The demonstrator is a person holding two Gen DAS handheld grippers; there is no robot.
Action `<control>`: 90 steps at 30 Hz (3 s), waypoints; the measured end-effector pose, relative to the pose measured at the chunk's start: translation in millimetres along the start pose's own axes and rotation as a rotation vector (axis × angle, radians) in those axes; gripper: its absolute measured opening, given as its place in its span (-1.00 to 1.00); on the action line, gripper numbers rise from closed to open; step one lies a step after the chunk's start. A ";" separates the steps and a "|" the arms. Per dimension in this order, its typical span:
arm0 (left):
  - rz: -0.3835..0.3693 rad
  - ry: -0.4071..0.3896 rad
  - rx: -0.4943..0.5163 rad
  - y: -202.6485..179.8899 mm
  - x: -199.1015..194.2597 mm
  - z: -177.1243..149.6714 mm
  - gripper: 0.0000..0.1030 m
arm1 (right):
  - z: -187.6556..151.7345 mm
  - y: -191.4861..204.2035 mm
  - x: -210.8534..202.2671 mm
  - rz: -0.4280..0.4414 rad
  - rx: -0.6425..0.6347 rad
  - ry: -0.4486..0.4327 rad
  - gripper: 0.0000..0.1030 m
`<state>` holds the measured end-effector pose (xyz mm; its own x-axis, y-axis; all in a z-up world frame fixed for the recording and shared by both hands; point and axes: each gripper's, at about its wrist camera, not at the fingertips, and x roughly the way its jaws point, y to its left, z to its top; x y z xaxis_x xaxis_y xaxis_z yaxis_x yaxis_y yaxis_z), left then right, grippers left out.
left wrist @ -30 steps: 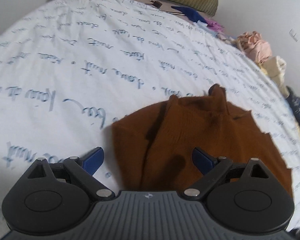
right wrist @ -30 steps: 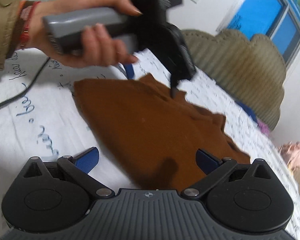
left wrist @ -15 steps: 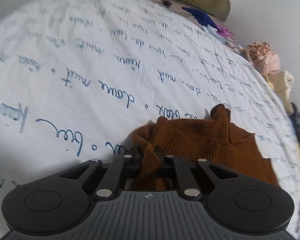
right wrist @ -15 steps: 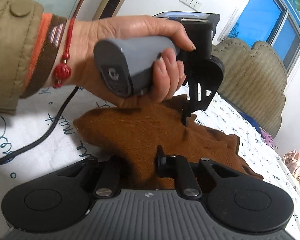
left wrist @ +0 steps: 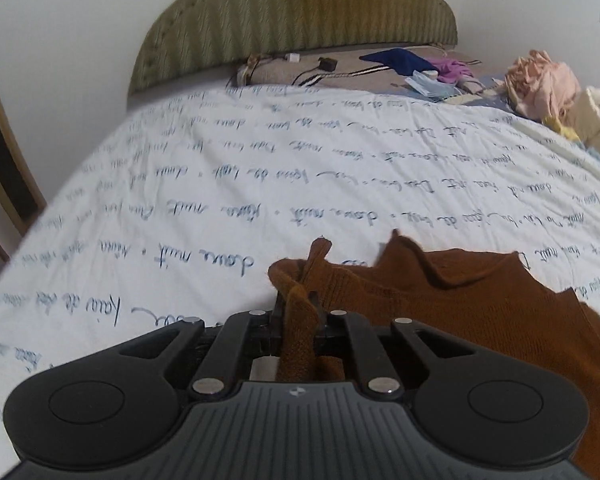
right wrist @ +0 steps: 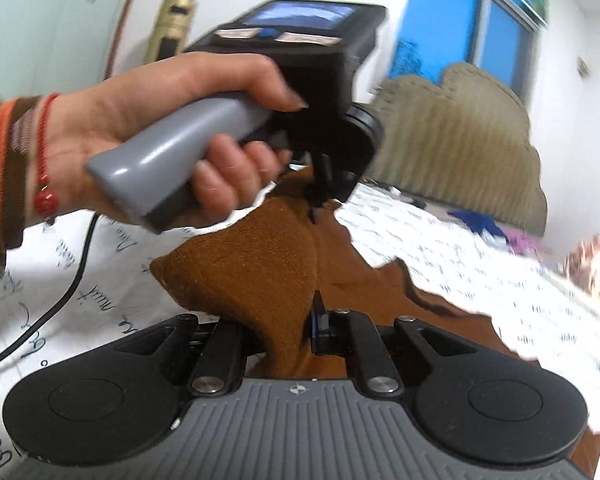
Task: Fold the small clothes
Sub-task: 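Grasp the end of the folded brown sweater with the left gripper, then lift the held sweater end and fold it over the bundle with the left gripper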
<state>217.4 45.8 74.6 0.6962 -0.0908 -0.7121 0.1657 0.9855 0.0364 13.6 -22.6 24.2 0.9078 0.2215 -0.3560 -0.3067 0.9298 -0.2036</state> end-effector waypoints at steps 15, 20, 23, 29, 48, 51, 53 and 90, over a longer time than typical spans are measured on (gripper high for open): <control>0.017 -0.062 0.148 -90.7 -25.4 8.8 -0.84 | -26.6 -74.9 -41.9 -0.045 0.227 -0.016 -0.73; 0.022 -0.068 0.186 -117.6 -24.0 9.0 -0.84 | -36.5 -88.9 -46.9 -0.064 0.269 -0.015 -0.75; 0.019 -0.069 0.205 -134.2 -23.1 8.1 -0.84 | -43.1 -98.9 -52.0 -0.074 0.295 -0.014 -0.76; 0.013 -0.076 0.252 -169.7 -21.3 4.5 -0.84 | -57.2 -118.4 -59.6 -0.082 0.358 -0.012 -0.77; -0.021 -0.061 0.393 -270.1 -9.6 -14.6 -0.84 | -104.9 -171.6 -79.8 -0.122 0.557 0.020 -0.77; -0.024 -0.057 0.408 -279.5 -8.1 -18.1 -0.84 | -110.7 -176.0 -81.6 -0.125 0.583 0.025 -0.77; -0.027 -0.053 0.416 -285.6 -6.8 -20.0 -0.84 | -113.3 -177.2 -83.6 -0.125 0.594 0.027 -0.77; -0.125 -0.026 0.418 -313.1 7.7 -31.9 0.54 | -140.7 -207.4 -84.1 -0.063 0.798 0.087 -0.57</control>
<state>148.6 -258.8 35.4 0.6692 -0.2148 -0.7113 0.5149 0.8243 0.2355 -39.4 -275.4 -32.0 0.8808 0.1687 -0.4424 0.0710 0.8767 0.4757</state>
